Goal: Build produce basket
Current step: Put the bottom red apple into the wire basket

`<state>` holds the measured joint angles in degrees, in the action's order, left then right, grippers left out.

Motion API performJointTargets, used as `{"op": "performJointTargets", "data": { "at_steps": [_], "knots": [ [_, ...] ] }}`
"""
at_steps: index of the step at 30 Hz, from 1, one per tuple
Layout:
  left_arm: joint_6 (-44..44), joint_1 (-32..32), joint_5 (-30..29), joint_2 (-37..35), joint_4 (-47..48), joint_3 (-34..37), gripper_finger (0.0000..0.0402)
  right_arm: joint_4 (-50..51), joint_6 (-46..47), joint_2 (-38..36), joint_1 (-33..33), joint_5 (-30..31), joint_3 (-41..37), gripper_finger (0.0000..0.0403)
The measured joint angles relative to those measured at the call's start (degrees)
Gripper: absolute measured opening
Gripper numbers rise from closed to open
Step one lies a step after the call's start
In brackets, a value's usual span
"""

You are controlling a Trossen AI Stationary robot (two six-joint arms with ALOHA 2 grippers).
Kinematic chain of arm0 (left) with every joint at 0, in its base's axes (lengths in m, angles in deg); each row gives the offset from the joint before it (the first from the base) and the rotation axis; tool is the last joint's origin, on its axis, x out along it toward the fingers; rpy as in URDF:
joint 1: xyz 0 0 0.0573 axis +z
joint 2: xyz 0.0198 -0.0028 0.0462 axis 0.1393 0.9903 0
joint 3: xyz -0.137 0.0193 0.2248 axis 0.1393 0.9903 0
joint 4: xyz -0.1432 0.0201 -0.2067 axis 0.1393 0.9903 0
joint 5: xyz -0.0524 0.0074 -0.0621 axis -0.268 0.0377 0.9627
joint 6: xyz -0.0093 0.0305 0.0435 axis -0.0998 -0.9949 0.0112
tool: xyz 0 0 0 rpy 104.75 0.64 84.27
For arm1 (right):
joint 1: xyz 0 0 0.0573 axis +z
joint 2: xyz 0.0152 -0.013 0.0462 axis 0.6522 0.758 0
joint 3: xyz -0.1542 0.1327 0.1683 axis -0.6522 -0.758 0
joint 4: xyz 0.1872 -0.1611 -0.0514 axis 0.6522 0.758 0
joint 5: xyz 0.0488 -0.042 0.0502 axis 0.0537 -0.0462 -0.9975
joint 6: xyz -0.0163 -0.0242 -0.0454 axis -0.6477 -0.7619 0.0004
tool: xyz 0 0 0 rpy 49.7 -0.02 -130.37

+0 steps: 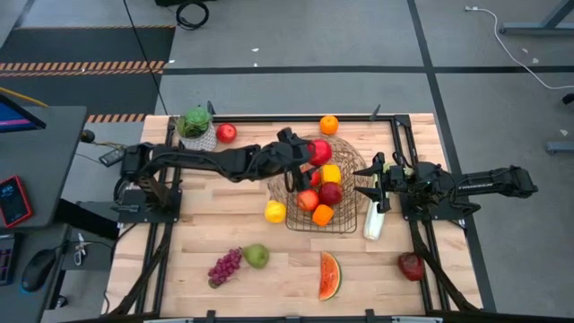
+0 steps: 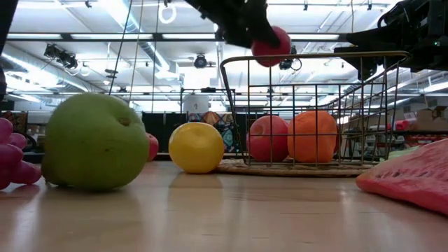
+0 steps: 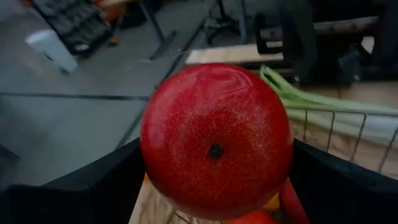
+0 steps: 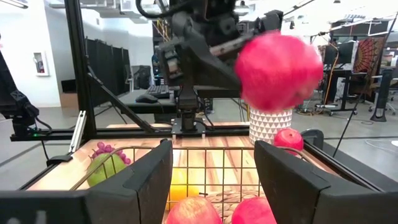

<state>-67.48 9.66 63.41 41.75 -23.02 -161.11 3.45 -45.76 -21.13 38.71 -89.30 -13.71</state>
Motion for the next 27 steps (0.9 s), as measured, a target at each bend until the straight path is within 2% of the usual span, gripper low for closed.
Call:
{"op": "performJointTargets", "data": {
  "at_steps": [6,9,13,17,21,27],
  "knots": [
    [-0.2,1.7,5.2,0.7,0.6,0.0,0.0358,0.0,0.0,0.0,0.0,0.0,0.0,0.0231],
    [-0.9,1.9,5.4,0.8,2.6,0.0,0.0358,0.0,0.0,0.0,0.0,0.0,0.0,0.0231],
    [-6.1,1.8,5.4,0.8,10.9,0.0,0.0367,0.0,0.0,0.0,0.0,0.0,0.0,0.0231],
    [-6.1,1.6,5.0,0.8,14.8,0.0,0.0391,0.0,0.0,0.0,0.0,0.0,0.0,0.0231],
    [-4.5,1.0,4.8,-0.6,20.1,0.0,0.0395,0.0,0.0,0.0,0.0,0.0,0.0,0.0231],
    [-1.7,-3.6,-4.6,-6.1,21.1,2.3,0.0395,0.0,0.0,0.0,0.0,0.0,0.0,0.0231]
  ]
}}
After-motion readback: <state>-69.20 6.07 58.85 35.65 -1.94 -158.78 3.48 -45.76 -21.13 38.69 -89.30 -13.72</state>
